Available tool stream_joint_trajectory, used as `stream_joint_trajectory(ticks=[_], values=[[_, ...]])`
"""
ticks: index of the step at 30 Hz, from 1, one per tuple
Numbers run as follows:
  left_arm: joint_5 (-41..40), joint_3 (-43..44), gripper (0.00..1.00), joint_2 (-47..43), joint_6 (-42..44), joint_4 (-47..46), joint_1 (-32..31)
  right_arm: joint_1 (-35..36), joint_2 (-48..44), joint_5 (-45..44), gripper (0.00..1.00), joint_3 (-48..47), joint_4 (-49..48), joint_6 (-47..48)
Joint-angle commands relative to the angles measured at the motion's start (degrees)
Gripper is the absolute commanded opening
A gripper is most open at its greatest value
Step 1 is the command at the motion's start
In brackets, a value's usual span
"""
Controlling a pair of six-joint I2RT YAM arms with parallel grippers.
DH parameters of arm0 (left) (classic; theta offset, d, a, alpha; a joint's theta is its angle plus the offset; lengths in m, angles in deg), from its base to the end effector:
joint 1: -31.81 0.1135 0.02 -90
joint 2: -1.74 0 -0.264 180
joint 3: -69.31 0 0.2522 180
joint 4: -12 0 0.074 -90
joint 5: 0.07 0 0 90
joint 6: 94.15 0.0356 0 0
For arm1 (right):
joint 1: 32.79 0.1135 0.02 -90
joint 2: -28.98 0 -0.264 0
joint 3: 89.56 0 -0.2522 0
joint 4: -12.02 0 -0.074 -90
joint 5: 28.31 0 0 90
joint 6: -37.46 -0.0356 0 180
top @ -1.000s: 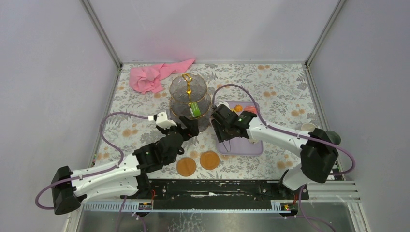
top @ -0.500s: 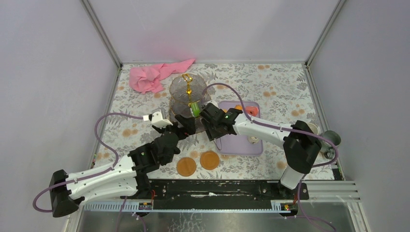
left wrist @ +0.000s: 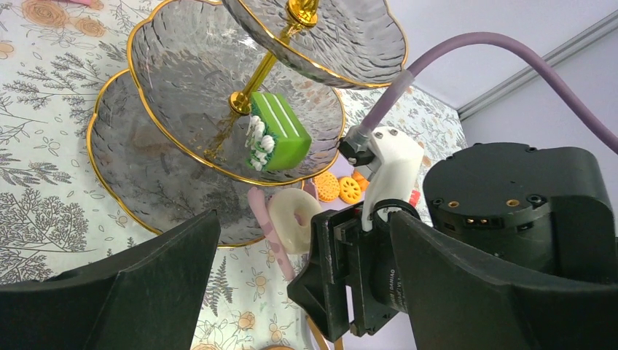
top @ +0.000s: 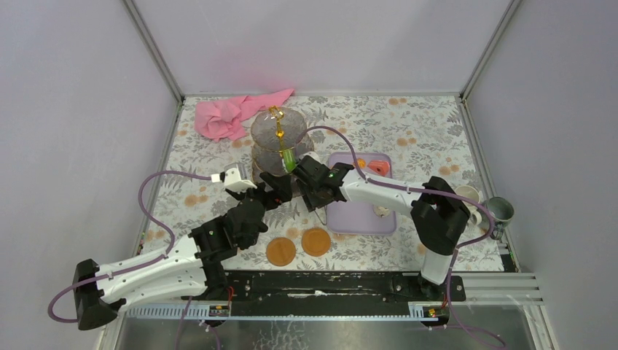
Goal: Serve the afternoon tea
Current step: Place the desert on the desert table.
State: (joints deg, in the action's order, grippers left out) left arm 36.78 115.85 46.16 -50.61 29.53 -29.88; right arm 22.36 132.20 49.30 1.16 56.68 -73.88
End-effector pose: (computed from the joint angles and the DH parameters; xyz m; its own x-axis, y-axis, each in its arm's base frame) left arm 0.1083 -0.1409 0.2823 -0.2043 -0.5373 -0.8182 0.0203 0.8334 -0.5524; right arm 0.2245 0.3090 0.2169 -0.7227 -0.4160 -0.5519 -0.5096 0.8602 0.0190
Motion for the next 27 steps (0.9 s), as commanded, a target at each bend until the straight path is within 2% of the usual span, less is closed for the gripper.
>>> stream_joint_trajectory(ticks=[1, 14, 22, 27], values=[[-2.36, 0.86, 0.94, -1.11, 0.87, -1.70, 0.44, 0.66, 0.33, -0.61, 0.40, -2.22, -0.66, 0.66], [-3.10, 0.83, 0.94, -0.55, -0.02, -1.80, 0.44, 1.47, -11.04, -3.31, 0.39, 3.23, 4.60, -0.13], [-3.54, 2.18, 0.94, -0.24, 1.19, -2.04, 0.50, 1.85, -16.25, -3.31, 0.39, 0.94, 10.26, 0.46], [-3.09, 2.46, 0.94, 0.28, 1.51, -2.68, 0.45, 1.81, -15.99, -4.84, 0.39, -3.12, 12.63, 1.67]])
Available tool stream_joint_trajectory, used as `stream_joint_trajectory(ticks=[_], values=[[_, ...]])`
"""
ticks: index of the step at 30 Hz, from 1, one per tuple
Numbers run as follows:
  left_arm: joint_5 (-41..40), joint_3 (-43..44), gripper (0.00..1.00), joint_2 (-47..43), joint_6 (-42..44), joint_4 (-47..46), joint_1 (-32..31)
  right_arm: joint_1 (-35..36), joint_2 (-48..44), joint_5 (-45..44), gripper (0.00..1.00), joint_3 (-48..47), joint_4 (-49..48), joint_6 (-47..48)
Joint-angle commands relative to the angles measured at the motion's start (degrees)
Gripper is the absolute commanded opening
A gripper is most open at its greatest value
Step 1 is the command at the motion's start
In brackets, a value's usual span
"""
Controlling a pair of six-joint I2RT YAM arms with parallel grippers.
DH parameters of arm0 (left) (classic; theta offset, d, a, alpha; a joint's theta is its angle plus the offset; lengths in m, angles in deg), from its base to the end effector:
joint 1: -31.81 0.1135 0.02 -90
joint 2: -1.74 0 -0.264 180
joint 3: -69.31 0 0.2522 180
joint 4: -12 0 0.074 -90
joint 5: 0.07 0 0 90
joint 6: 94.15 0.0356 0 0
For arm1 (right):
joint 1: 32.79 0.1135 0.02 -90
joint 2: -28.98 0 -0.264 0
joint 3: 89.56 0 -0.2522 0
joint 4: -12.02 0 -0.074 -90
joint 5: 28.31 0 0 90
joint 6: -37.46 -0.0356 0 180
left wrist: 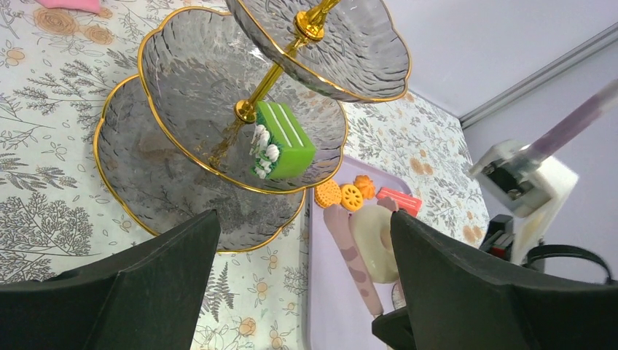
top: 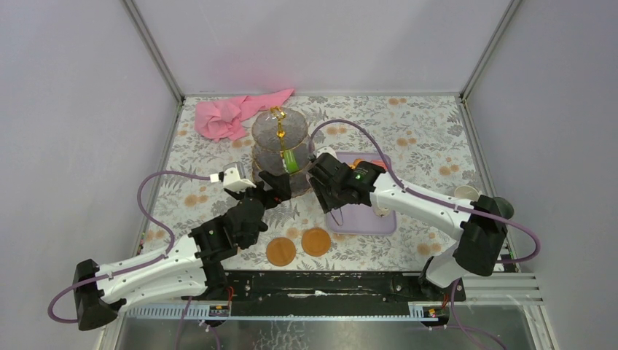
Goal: Serve the afternoon tea
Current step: Place the desert on the desert table.
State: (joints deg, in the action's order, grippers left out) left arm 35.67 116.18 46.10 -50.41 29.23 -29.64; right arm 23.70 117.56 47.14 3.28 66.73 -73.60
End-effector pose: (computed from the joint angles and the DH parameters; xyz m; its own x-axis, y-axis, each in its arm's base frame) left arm 0.1090 -0.1398 0.2850 -0.1836 -0.5456 -0.8177 0.0076 0.8310 -0.5562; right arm 0.1874 0.2669 0.2811 -0.6900 -0.4121 -0.5950 -0.5163 0.8564 0.0056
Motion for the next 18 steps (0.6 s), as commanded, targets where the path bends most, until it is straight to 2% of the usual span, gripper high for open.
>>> stream_joint_trajectory(ticks=[1, 8, 18], values=[[-1.87, 2.21, 0.94, 0.47, 1.34, -2.35, 0.22, 0.54, -0.92, -2.86, 0.39, -6.14, 2.90, 1.64], [-1.55, 3.00, 0.94, 0.31, 2.54, -2.46, 0.20, 0.12, 3.16, -4.46, 0.39, -12.66, 4.22, 3.33], [-1.06, 3.46, 0.94, -0.01, 3.61, -2.97, 0.22, -2.83, 8.97, -2.28, 0.39, -19.01, 5.41, 5.45]])
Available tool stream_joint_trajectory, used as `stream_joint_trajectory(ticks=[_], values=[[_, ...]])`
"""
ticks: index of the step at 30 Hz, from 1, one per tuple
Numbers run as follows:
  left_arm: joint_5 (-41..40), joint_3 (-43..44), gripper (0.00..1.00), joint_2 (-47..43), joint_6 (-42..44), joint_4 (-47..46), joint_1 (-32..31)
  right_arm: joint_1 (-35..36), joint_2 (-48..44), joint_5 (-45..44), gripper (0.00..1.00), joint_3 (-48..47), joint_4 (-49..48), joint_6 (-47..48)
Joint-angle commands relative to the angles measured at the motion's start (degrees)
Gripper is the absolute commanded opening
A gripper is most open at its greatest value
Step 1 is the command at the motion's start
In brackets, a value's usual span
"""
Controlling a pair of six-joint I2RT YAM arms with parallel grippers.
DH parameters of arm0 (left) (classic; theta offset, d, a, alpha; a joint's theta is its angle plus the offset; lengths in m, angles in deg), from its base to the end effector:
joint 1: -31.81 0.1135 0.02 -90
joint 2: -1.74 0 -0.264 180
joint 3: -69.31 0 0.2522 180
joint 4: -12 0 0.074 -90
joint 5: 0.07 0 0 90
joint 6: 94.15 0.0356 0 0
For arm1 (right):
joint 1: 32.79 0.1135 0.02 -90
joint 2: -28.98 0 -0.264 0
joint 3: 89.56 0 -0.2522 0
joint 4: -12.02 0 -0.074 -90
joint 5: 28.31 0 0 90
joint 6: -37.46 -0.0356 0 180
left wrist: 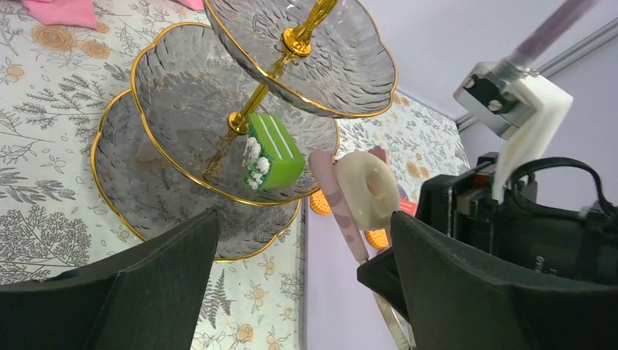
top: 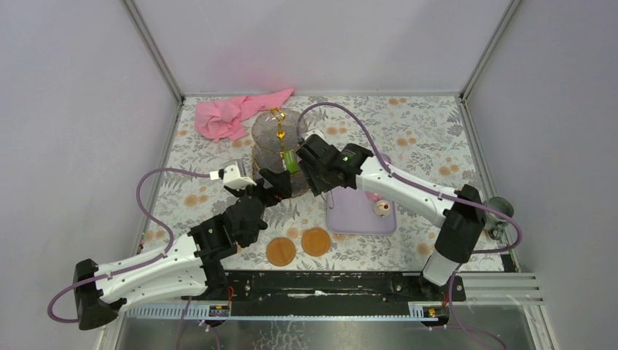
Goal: Serve the afternoon tea
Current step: Place the desert on the desert table.
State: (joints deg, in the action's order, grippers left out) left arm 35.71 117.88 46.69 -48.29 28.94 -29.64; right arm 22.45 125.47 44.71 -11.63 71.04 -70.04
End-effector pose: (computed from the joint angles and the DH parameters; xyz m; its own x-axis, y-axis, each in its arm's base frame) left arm 0.1100 -0.1418 0.2941 -0.1739 -0.5323 -0.8285 0.0211 0.8391 -0.5435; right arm 0.2168 0.2941 0.3135 -0.6432 -0.4224 -0.6386 -0.5171 0.8548 -0.0446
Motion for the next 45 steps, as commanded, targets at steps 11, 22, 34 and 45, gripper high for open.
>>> stream_joint_trajectory(ticks=[11, 22, 34, 45], values=[[-0.65, 1.49, 0.95, -0.54, 2.29, -3.54, 0.45, -3.95, 6.54, 1.91, 0.38, -11.64, 3.07, 4.01], [-0.06, 0.70, 0.95, -1.05, 2.30, -3.95, 0.83, -5.39, 11.34, 3.99, 0.38, -16.68, 3.49, 5.06], [0.66, 0.13, 0.95, 0.11, 2.04, -4.96, 1.33, -6.33, 13.28, 4.80, 0.40, -19.43, 3.68, 6.32], [1.31, 0.11, 0.95, 1.20, 1.78, -5.54, 1.84, -7.27, 15.02, 5.62, 0.59, -20.89, 3.88, 7.52]])
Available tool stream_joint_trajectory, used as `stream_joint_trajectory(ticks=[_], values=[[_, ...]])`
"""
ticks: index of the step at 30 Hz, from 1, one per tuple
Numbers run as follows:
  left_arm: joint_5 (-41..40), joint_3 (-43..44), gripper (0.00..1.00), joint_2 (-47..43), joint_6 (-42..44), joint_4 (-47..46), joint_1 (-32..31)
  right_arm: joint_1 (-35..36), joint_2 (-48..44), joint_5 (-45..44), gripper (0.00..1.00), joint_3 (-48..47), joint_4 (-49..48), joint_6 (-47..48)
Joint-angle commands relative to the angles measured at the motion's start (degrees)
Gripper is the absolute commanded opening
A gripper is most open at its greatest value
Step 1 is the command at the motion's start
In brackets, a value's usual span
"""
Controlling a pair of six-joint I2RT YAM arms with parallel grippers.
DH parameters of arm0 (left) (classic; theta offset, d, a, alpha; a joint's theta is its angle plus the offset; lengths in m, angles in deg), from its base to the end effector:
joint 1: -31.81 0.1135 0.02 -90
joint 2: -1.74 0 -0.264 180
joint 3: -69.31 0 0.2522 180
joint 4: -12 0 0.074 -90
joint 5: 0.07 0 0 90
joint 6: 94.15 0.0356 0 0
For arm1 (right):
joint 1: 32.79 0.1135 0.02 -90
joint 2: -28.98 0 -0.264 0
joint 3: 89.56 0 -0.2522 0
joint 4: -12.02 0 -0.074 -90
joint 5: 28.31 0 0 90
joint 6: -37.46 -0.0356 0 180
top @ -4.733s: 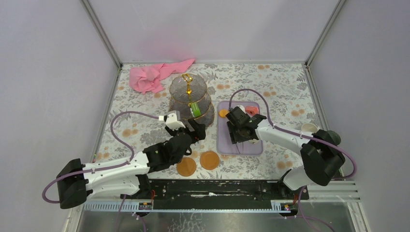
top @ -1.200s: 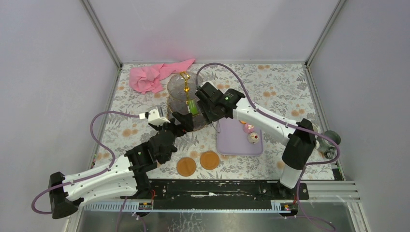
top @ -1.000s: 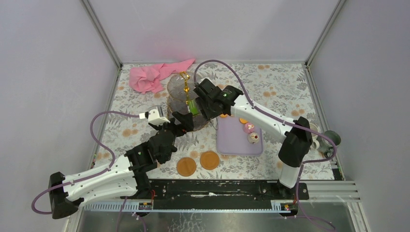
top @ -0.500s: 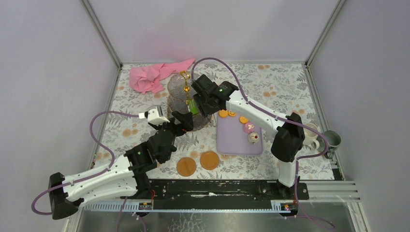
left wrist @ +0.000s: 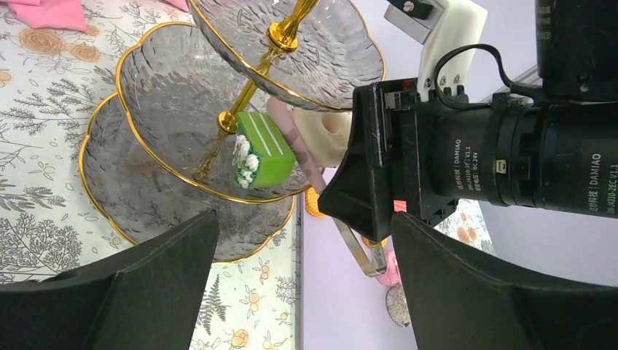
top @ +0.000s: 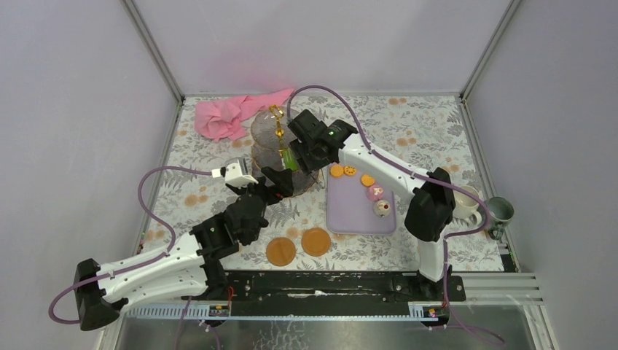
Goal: Serve the afternoon tea
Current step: Place the desert on the desert table.
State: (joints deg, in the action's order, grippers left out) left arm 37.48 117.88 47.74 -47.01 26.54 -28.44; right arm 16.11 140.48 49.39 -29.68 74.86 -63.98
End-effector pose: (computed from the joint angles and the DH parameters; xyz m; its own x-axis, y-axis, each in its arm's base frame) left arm 0.1149 -0.1442 0.2949 -0.1736 -0.5317 -0.8289 0.0357 0.8377 -0.5449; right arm 0.2882 0.3188 0.3087 -0.6525 -0.4532 -0.6073 -0.5356 0.8428 -0.0534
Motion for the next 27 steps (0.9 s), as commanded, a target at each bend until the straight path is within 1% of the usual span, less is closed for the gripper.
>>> stream_joint_trajectory(ticks=[1, 9, 27], values=[[-0.34, 0.09, 0.95, 0.19, 0.41, -3.15, 0.59, -1.02, 0.03, 0.97, 0.60, -2.80, -0.01, 1.54], [0.13, 0.08, 0.95, 0.60, 0.05, -3.24, 0.85, -1.45, 0.03, 1.09, 0.66, -2.54, -0.01, 1.62], [0.94, 0.26, 0.95, 1.45, -0.48, -3.39, 1.12, -1.69, 0.21, 1.42, 0.66, -3.95, 0.15, 2.04]])
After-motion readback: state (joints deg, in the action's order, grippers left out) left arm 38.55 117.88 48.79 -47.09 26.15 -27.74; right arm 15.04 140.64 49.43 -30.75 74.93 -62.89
